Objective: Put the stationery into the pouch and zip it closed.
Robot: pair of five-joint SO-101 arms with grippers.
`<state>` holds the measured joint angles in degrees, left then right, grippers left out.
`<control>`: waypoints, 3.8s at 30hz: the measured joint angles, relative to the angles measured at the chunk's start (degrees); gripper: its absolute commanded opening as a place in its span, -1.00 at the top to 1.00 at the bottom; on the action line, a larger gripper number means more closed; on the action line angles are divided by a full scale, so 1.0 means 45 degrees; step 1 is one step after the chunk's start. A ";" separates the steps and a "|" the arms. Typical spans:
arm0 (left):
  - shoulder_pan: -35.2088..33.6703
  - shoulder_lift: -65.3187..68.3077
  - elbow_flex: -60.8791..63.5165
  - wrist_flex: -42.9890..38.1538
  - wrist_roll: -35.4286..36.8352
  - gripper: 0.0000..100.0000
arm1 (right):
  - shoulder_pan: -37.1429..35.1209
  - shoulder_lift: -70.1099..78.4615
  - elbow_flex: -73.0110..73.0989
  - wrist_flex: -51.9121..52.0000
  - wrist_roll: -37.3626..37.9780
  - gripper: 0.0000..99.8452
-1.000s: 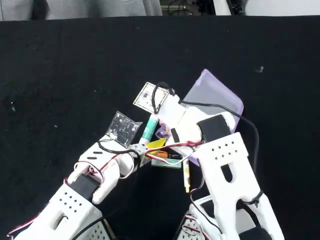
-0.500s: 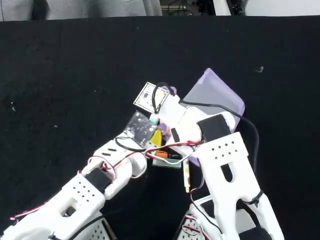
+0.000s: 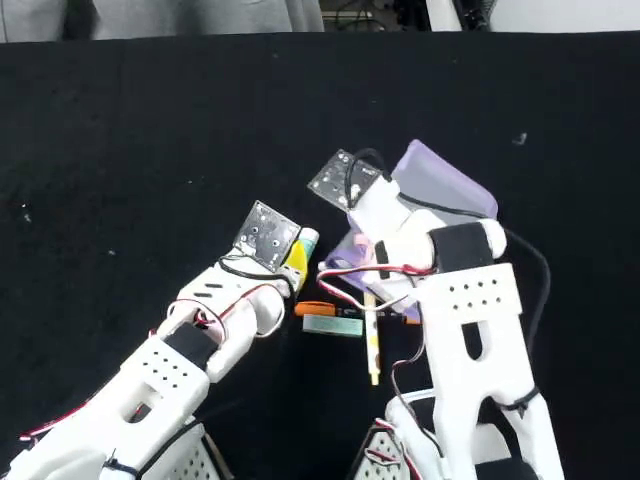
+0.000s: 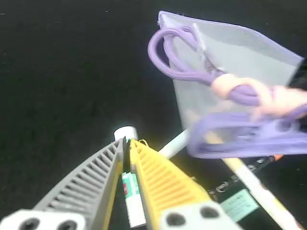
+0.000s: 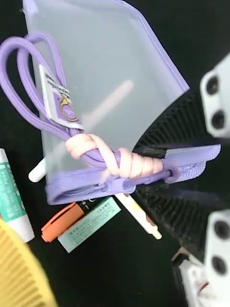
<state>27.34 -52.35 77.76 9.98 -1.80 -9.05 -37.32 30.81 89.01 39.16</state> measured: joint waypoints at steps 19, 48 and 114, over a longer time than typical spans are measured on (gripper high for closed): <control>0.0664 0.0000 0.0000 0.0078 0.0527 0.47 | 0.0039 0.0000 -0.0684 0.0391 0.0313 0.98; 0.1192 -0.4923 0.0762 0.2755 0.0527 0.47 | 0.0039 0.0000 -0.0684 0.0391 0.0313 0.98; 0.1289 0.1856 -0.2149 -0.0098 0.1856 0.47 | 0.0039 0.0020 -0.0391 -0.0254 0.0215 0.98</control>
<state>33.14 -44.00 68.09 9.54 6.55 -8.88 -37.23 29.05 87.87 40.13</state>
